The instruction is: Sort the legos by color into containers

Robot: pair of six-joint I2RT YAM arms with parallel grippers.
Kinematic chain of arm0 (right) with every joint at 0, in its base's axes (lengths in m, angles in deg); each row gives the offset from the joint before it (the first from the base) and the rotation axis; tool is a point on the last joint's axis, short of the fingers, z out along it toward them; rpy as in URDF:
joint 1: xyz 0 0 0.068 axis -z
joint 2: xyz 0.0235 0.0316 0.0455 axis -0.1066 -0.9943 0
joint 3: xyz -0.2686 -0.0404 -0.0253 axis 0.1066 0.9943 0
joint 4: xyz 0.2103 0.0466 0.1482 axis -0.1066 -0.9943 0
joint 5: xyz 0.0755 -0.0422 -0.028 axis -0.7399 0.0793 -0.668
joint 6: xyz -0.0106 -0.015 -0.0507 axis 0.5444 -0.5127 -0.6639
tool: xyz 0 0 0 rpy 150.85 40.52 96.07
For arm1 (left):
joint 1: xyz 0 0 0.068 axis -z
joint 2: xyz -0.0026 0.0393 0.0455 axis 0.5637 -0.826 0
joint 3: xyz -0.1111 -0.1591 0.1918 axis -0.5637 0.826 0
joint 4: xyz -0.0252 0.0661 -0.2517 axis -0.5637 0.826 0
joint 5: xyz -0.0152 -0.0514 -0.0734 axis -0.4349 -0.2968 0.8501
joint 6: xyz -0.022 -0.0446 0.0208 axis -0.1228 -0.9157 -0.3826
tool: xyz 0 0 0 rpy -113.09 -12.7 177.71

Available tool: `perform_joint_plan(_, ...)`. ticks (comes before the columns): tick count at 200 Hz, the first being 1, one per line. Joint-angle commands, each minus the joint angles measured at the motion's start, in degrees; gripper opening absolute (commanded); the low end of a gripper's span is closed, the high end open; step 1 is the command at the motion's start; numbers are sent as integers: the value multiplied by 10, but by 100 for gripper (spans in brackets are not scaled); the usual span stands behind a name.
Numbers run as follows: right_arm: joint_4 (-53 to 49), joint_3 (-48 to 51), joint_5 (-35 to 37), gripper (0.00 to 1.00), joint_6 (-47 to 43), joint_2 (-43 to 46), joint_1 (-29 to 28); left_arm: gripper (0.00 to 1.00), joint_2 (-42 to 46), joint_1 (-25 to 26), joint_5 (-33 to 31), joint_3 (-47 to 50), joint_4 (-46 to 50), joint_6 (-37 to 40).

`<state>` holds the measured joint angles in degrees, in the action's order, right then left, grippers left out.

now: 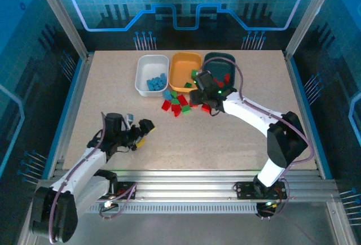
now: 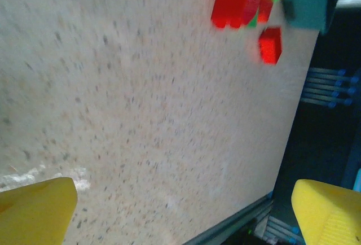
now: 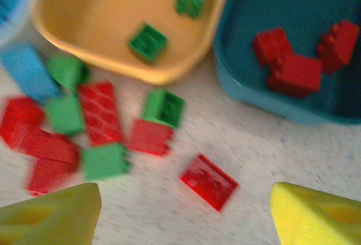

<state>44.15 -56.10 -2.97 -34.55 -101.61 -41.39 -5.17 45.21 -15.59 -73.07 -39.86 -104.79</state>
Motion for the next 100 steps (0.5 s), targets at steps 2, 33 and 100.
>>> perform_joint_plan(2,-43,9,-17,81,-67,-13,18,99,-5,46,-29,7,-40,-27)
perform_joint_plan(33,-80,1,-19,82,-96,-49,45,99,3,80,-61,15,-45,-45)
perform_joint_plan(100,-102,-57,-60,82,-126,-142,67,99,48,88,-74,-3,14,-45)
